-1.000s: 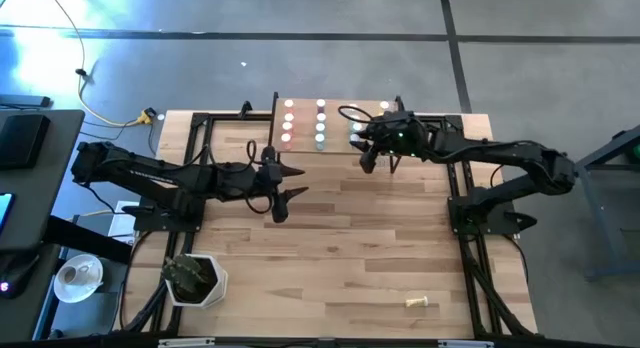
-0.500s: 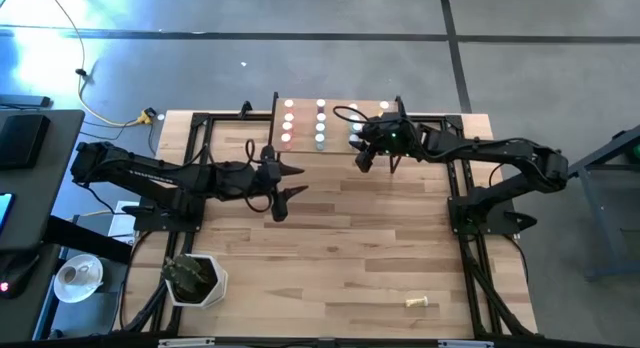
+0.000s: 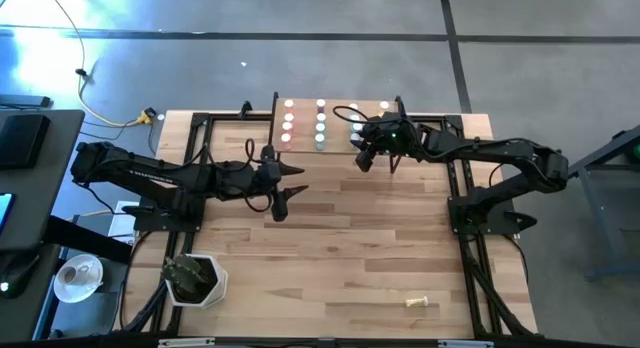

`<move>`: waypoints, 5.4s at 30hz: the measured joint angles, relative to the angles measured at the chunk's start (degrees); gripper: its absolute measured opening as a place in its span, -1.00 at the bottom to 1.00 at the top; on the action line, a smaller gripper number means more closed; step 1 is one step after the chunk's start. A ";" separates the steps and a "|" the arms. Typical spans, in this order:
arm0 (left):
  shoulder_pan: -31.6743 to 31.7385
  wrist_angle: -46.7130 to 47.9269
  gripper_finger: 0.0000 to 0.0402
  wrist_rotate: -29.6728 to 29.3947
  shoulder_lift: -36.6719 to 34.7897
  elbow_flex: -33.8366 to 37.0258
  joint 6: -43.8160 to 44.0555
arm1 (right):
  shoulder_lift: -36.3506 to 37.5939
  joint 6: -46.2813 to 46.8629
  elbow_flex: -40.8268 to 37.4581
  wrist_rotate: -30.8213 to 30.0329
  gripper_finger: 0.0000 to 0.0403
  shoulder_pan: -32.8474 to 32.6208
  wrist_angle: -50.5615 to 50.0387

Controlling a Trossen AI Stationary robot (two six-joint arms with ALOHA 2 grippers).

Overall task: Pick and place medicine bottles onto shelf by color
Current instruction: Put the green pill bottle on the shelf aligned with the other green pill bottles, then adjust the yellow pill bottle on the shelf, then put the yellow pill bottle on the shelf aligned with the other yellow pill bottles

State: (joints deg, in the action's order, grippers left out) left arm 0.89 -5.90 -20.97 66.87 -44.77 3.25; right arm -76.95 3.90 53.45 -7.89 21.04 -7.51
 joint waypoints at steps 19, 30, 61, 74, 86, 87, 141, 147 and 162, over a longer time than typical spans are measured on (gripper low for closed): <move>0.00 0.03 -0.01 0.04 0.00 -0.02 0.00 | -0.07 0.16 0.00 0.04 -0.19 -0.01 -0.75; -0.02 0.05 -0.01 0.07 0.00 -0.02 0.00 | 0.60 0.17 0.00 0.02 -0.12 -0.01 -0.06; 0.00 0.29 -0.01 0.97 0.02 -0.04 -4.39 | 16.18 -1.28 0.04 0.87 -0.12 -0.04 -9.32; 0.00 0.51 -0.01 0.74 -0.22 -0.04 -11.41 | 17.79 -5.41 8.54 3.14 -0.12 2.89 -27.02; 0.00 -0.12 -0.01 0.70 -1.18 -0.07 -10.99 | 17.64 -8.20 10.34 14.25 -0.12 3.13 -42.81; 0.00 -0.16 -0.01 0.68 -1.18 -0.07 -10.99 | 17.62 -8.97 10.34 14.52 -0.12 3.05 -42.80; 0.00 0.51 -0.01 0.63 -1.17 -0.04 -14.40 | 4.46 -11.91 8.26 8.02 -0.12 8.68 -37.59; 0.02 0.51 -0.01 0.63 -1.16 -0.04 -14.40 | 4.70 -11.90 8.26 8.05 -0.12 8.27 -39.92; 0.01 0.53 -0.01 0.63 -1.26 -0.04 -13.00 | 6.85 -8.10 8.26 8.10 -0.12 1.15 -40.71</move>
State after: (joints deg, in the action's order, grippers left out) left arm 0.89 -5.37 -20.34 65.61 -44.81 -9.76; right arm -70.10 -4.20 61.71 0.20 22.19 -48.22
